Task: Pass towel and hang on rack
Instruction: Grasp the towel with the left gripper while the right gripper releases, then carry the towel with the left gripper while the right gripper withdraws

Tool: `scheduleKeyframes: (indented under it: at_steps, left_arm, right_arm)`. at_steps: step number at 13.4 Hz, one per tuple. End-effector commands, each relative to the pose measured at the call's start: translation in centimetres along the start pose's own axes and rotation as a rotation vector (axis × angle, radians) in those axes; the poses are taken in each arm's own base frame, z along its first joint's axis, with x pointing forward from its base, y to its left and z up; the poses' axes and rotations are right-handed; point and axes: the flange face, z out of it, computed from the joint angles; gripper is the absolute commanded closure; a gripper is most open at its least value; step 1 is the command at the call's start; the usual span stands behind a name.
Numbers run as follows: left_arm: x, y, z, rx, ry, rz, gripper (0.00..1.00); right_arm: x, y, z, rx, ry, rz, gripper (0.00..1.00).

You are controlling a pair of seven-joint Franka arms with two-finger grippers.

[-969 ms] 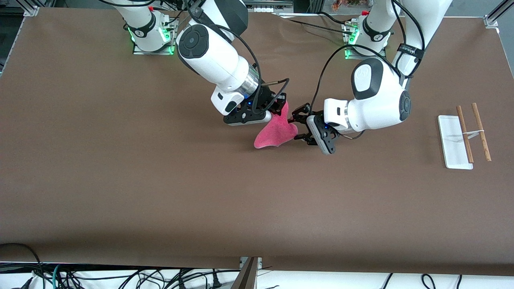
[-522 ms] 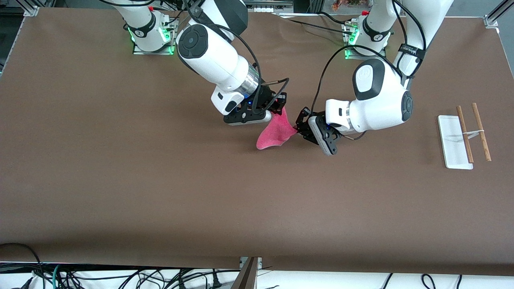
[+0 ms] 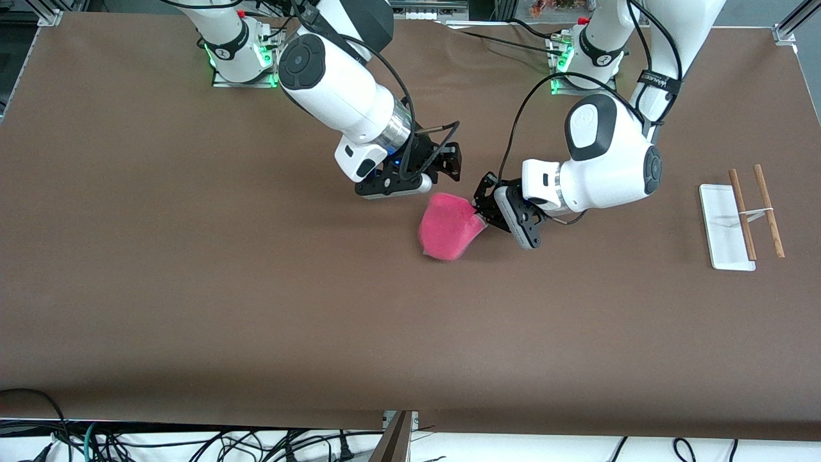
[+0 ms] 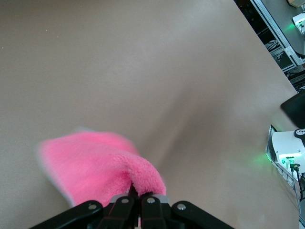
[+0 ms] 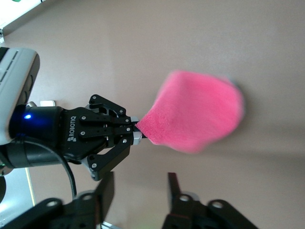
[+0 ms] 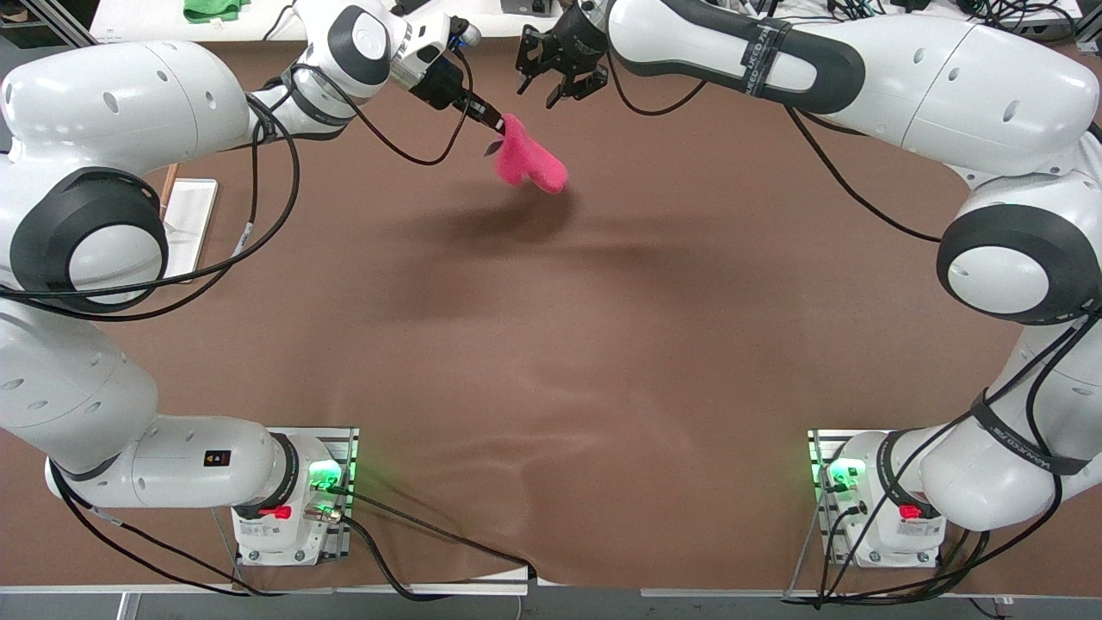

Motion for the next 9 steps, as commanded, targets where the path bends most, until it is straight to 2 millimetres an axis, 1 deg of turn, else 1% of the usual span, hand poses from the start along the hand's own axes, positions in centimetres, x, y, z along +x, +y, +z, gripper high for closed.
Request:
scheduleKeyframes:
  at_steps: [1,2,3,4,5,6,7,9]
  left_arm:
    - [0.1,-0.4,-1.6,-0.02,0.006,0.013,1.0]
    - [-0.2,-1.3,-2.4,-0.024,0.006,-0.001,1.0]
    - [-0.4,-2.4,-3.9,-0.015,0.004,-0.006,1.0]
    - [-0.7,-3.5,-5.4,0.0,-0.011,0.001,1.0]
    - [-1.5,-5.2,-7.4,0.004,-0.018,-0.015,1.0]
    - [-2.3,-6.4,-9.2,-0.008,-0.035,-0.03,1.0]
    - [-3.4,-7.7,-11.2,-0.015,-0.069,-0.039,1.0]
    - [-6.1,-10.4,-16.3,0.009,-0.151,-0.047,1.0]
  right_arm:
    - [0.0,0.1,-1.3,-0.013,-0.014,0.003,0.0]
    - [0.1,0.6,-1.3,-0.039,-0.032,0.003,0.0]
    - [1.0,0.9,-2.8,-0.04,-0.028,0.011,0.0]
    - [2.3,1.7,-4.3,-0.045,-0.026,0.029,0.0]
    - [3.2,2.4,-5.4,-0.061,-0.034,0.031,0.0]
    - [3.8,3.0,-6.0,-0.077,-0.035,-0.009,0.0]
    - [5.0,3.8,-7.5,-0.079,-0.02,-0.039,0.0]
    - [7.6,6.7,-9.3,-0.109,-0.001,-0.066,0.0]
